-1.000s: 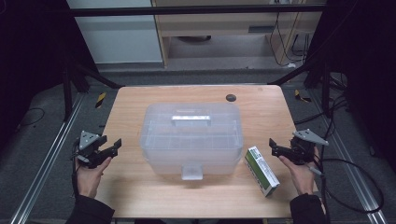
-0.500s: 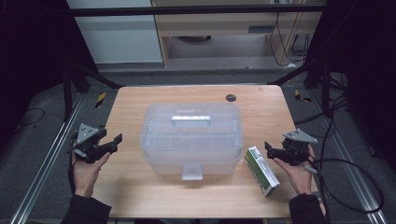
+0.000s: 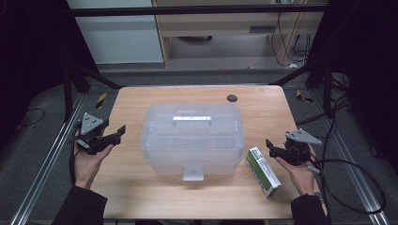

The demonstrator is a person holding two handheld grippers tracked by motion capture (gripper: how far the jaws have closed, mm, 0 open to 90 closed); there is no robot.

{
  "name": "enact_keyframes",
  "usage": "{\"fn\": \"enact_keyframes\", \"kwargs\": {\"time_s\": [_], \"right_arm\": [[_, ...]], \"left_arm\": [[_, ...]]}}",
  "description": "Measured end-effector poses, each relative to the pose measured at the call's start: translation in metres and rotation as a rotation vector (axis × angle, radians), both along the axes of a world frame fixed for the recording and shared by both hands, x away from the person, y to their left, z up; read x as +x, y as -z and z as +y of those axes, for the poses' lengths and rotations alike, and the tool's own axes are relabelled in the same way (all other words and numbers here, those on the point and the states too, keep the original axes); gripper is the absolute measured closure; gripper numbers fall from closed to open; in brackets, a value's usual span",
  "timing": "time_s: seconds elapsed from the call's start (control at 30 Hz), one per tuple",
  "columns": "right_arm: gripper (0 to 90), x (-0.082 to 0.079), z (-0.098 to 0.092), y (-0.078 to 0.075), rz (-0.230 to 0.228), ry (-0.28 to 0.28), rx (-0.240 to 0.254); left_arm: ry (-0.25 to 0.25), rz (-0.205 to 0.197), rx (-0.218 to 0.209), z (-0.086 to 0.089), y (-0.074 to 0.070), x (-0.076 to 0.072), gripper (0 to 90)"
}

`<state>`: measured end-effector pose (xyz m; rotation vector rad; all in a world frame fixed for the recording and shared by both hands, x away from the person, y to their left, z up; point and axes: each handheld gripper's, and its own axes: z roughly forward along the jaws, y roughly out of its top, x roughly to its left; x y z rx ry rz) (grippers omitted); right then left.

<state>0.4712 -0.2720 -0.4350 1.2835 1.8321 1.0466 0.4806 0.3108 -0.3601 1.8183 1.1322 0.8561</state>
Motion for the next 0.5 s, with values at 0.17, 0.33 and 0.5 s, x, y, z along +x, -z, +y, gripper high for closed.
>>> {"fn": "enact_keyframes", "kwargs": {"time_s": [0.17, 0.33, 0.5], "right_arm": [[20.3, 0.0, 0.0, 0.0, 0.003, 0.002, 0.001], [20.4, 0.001, -0.002, -0.001, 0.003, 0.006, 0.0], [20.2, 0.001, -0.002, -0.002, 0.013, 0.006, 0.006]], "left_arm": [[0.017, -0.009, 0.018, -0.005, -0.008, 0.002, 32.9], [0.031, -0.017, 0.035, -0.009, -0.013, 0.003, 32.9], [0.042, -0.02, 0.053, -0.011, -0.017, 0.003, 33.0]]}}
